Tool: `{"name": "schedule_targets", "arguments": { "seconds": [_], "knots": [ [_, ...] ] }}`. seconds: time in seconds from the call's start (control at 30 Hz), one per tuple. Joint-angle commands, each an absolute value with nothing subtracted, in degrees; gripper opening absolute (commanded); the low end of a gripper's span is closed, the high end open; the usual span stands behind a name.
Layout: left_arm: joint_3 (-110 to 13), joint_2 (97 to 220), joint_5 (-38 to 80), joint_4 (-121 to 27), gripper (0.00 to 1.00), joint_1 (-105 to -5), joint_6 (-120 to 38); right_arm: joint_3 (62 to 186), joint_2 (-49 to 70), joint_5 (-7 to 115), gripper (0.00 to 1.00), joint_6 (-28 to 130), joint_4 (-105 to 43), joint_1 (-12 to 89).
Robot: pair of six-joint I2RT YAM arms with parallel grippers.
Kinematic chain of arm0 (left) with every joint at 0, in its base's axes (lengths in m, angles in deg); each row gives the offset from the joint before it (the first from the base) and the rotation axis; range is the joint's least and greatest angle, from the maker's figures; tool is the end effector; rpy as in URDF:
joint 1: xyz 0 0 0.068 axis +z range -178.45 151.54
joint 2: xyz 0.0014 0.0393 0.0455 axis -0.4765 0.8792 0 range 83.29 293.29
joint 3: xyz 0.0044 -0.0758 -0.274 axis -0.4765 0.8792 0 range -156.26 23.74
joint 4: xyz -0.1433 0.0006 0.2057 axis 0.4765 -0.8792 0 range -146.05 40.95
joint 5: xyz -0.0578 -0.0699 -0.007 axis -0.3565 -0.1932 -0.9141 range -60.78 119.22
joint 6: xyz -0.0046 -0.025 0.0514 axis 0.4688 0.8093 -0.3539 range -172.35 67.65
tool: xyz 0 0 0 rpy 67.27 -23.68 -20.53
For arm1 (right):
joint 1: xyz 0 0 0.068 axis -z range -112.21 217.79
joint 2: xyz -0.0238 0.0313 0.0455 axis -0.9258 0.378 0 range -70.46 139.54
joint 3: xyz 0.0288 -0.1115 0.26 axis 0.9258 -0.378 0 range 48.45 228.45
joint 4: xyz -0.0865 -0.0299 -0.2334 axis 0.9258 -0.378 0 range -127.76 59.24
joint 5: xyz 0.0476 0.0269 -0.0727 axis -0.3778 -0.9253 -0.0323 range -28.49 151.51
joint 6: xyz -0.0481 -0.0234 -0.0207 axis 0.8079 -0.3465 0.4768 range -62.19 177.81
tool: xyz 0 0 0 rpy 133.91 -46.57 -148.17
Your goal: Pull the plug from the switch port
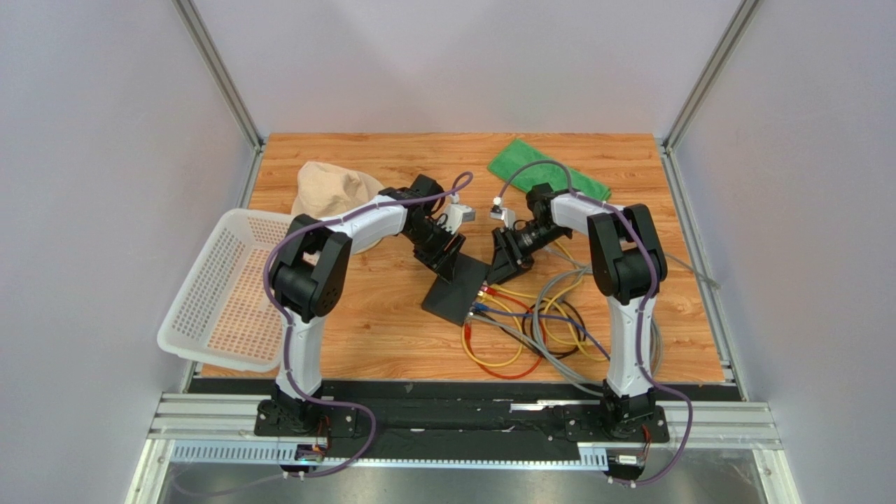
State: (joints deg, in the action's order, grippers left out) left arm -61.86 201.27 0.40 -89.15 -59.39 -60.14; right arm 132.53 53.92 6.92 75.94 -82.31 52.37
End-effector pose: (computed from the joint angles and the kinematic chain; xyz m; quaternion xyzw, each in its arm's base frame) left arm 0.3431 -0.2284 0.1782 0.3531 0.8905 -0.2706 0.0951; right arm 0.3667 0.1354 0.1384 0.2494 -0.8529 -0.4587 0.0035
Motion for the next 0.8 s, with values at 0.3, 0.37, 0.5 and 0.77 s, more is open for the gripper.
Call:
{"name": "schedule_targets", "arguments": {
  "seconds": [0.3, 0.37, 0.5, 0.77],
  "knots": [
    [-61.69, 203.70, 3.29, -88.60, 0.56, -59.92, -61.23, 133.88, 56.37, 9.38, 0.50, 73.20, -79.27, 51.97],
    [-61.60, 203.79, 3.38, -88.60, 0.56, -59.92, -61.23, 133.88, 56.54, 10.27, 0.49, 72.93, -79.19, 51.88],
    [-61.43, 203.79, 3.90, -88.34, 0.56, -59.83, -61.31, 133.80, 56.55, 11.85, 0.50, 71.53, -78.57, 51.71],
    [-61.43, 204.14, 3.82, -88.34, 0.56, -59.92, -61.31, 133.97, 56.90, 11.94, 0.53, 72.14, -79.27, 50.04]
  ]
}}
